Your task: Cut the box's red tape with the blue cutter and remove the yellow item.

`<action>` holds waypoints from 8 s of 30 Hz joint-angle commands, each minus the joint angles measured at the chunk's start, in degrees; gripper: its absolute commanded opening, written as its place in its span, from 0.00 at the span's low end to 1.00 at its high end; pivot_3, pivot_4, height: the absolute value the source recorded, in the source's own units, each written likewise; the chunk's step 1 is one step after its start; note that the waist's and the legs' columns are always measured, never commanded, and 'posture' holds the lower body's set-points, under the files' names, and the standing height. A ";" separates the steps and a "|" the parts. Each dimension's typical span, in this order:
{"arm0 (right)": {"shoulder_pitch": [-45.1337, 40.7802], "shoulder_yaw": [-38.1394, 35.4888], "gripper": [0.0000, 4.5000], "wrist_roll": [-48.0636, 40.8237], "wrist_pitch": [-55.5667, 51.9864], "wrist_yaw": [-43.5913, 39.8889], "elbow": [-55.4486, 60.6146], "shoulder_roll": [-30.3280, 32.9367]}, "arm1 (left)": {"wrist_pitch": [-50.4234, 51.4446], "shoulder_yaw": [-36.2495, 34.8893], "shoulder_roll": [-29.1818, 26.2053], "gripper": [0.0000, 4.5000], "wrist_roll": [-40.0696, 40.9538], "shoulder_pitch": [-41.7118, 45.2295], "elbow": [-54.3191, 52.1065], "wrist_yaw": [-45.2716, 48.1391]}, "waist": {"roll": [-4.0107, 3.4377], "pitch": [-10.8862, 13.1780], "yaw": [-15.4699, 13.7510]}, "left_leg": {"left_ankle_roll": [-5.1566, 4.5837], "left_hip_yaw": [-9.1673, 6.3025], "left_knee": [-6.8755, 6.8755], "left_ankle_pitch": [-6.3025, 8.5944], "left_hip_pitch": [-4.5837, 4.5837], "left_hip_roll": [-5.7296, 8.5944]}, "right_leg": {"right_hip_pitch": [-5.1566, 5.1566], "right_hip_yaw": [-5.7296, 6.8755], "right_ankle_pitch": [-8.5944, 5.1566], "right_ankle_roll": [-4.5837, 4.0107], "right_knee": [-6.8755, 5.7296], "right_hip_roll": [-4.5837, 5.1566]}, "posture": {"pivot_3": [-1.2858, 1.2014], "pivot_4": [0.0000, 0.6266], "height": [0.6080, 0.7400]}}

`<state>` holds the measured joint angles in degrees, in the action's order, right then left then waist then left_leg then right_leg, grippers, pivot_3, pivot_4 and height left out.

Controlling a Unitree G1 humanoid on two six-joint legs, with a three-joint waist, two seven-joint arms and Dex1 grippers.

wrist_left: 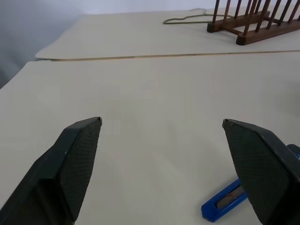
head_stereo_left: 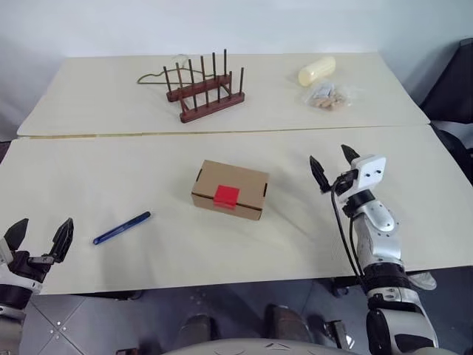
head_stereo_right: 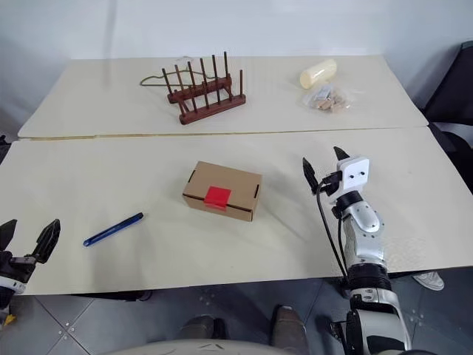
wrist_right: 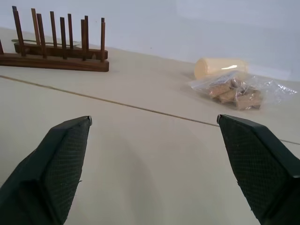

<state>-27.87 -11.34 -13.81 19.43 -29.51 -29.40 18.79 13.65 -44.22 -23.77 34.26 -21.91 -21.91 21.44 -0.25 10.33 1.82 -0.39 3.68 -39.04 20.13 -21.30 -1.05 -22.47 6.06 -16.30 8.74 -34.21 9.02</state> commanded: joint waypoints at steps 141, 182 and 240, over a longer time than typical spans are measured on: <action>18.00 -0.62 1.00 -25.76 -29.97 -44.21 50.47 24.33 | -13.08 25.86 -30.17 0.23 -18.40 17.07 40.68 46.86 | 0.09 -0.09 -0.28 | 0.25 1.75 -0.25 0.72 0.95 -0.85 | -0.35 -0.01 -0.18 -0.47 -0.90 -0.38 | 0.52 0.24 1.00; 27.23 15.60 0.01 -3.17 -34.03 -31.90 56.37 29.71 | 39.01 81.07 -12.31 0.09 -34.15 54.97 -3.02 36.99 | 0.51 -0.12 -3.93 | -0.10 1.52 -1.31 1.05 0.35 -0.76 | -0.12 0.08 -0.09 -0.32 -0.56 -0.47 | 0.52 0.24 1.00; 16.38 17.97 0.01 0.35 -13.65 -41.70 34.43 25.52 | 44.60 82.33 -15.45 0.09 -29.46 53.67 -8.46 33.38 | 0.47 -0.19 -3.10 | -0.08 1.56 -1.27 1.04 0.55 -0.80 | -0.04 0.03 -0.09 -0.32 -0.68 -0.49 | 0.52 0.24 1.00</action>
<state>-10.52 9.20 -11.70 5.02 -70.54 4.27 42.97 56.46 34.87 -38.09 4.31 33.21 -31.10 54.29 0.22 10.14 -1.28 -0.47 5.24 -40.30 21.17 -20.75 -1.85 -22.51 6.09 -16.39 8.42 -34.89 8.54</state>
